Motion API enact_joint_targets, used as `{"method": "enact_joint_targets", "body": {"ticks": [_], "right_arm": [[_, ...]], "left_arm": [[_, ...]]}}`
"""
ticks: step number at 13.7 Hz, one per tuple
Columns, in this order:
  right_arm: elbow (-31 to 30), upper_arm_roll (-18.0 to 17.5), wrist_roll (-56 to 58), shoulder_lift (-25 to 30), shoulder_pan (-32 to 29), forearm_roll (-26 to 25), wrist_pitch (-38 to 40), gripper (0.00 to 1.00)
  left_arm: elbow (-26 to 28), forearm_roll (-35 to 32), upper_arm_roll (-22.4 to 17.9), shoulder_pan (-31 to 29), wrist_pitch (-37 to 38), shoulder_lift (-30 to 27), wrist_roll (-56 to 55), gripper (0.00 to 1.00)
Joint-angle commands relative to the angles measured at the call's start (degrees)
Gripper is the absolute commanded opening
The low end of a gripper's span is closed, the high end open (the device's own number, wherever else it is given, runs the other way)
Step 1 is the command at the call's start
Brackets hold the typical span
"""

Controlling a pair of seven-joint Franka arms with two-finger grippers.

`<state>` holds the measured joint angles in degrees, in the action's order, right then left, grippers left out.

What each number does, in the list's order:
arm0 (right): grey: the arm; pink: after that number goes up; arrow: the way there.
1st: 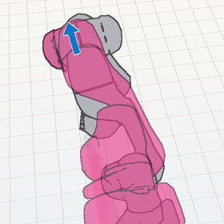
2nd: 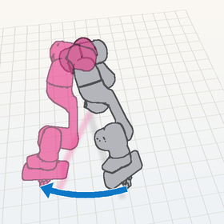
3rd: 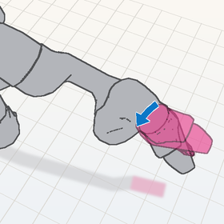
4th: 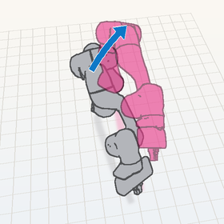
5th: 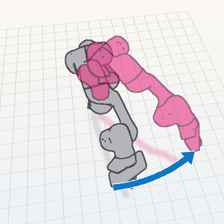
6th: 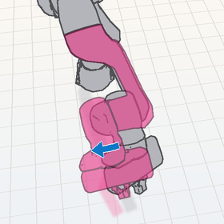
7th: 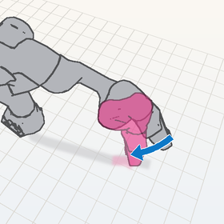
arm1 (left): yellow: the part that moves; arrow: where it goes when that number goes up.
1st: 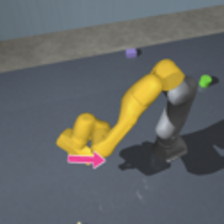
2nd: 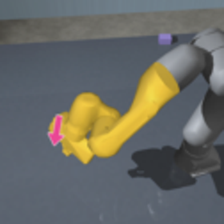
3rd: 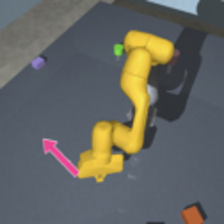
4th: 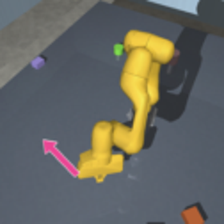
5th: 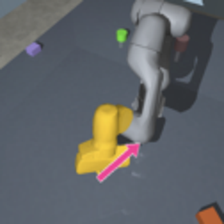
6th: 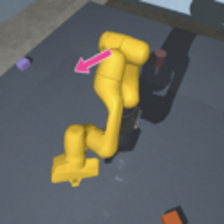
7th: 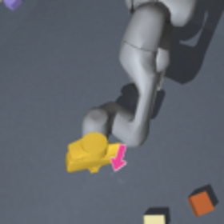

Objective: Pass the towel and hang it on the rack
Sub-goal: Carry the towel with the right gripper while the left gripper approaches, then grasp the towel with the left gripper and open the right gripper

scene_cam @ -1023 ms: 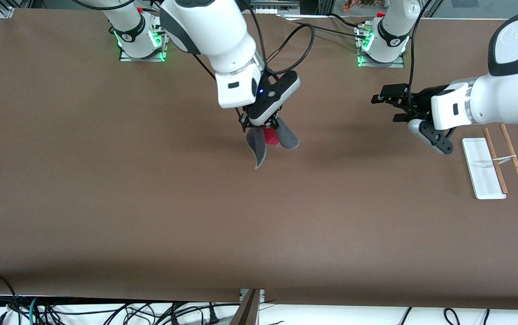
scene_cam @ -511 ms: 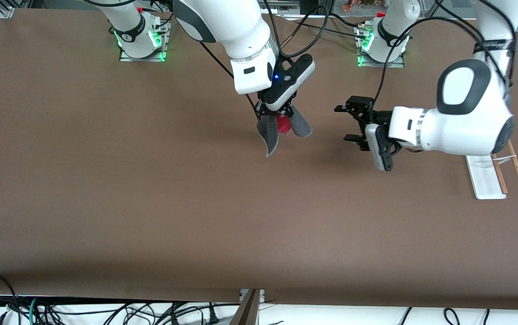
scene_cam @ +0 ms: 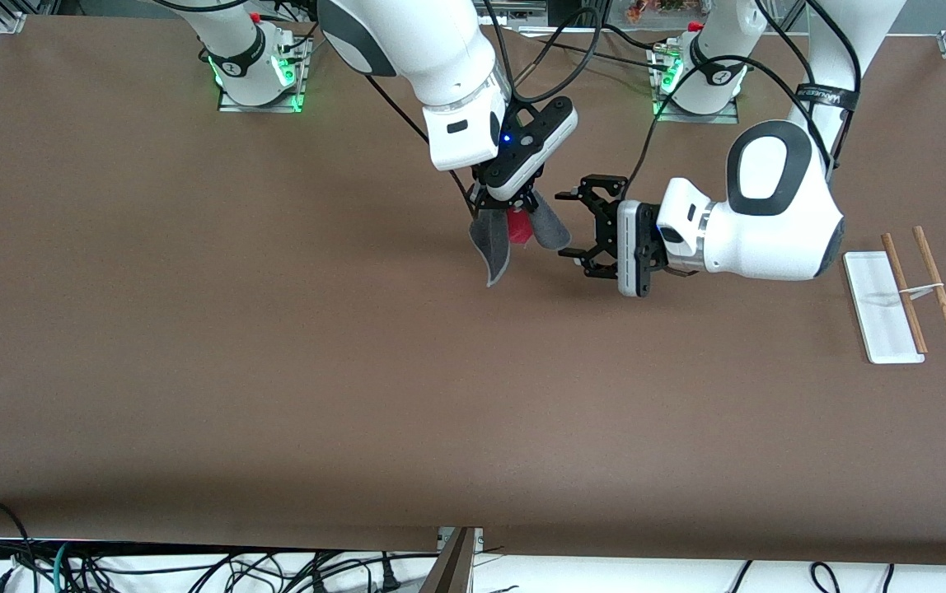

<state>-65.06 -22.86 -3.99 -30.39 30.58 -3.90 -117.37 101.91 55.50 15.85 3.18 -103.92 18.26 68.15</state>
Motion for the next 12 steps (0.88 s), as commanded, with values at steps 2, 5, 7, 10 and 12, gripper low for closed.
{"method": "enact_joint_targets", "body": {"ticks": [2, 5, 7, 10, 12], "right_arm": [[0.5, -0.2, -0.8, 0.3, 0.2, 0.0, 0.1, 0.0], [0.5, -0.2, -0.8, 0.3, 0.2, 0.0, 0.2, 0.0], [0.5, -0.2, -0.8, 0.3, 0.2, 0.1, 0.2, 0.0], [0.5, -0.2, -0.8, 0.3, 0.2, 0.1, 0.3, 0.0], [0.5, -0.2, -0.8, 0.3, 0.2, 0.1, 0.3, 0.0]], "left_arm": [[1.7, 3.5, 0.2, -0.3, -1.0, -0.9, 5.4, 0.06], [1.7, 3.5, 0.2, -0.5, -0.9, -0.7, 5.4, 0.0], [1.7, 3.5, 0.2, -0.5, -0.9, -0.6, 5.4, 0.0], [1.7, 3.5, 0.2, -0.5, -0.8, -0.6, 5.4, 0.0], [1.7, 3.5, 0.2, -0.5, -0.8, -0.5, 5.4, 0.0]]}}
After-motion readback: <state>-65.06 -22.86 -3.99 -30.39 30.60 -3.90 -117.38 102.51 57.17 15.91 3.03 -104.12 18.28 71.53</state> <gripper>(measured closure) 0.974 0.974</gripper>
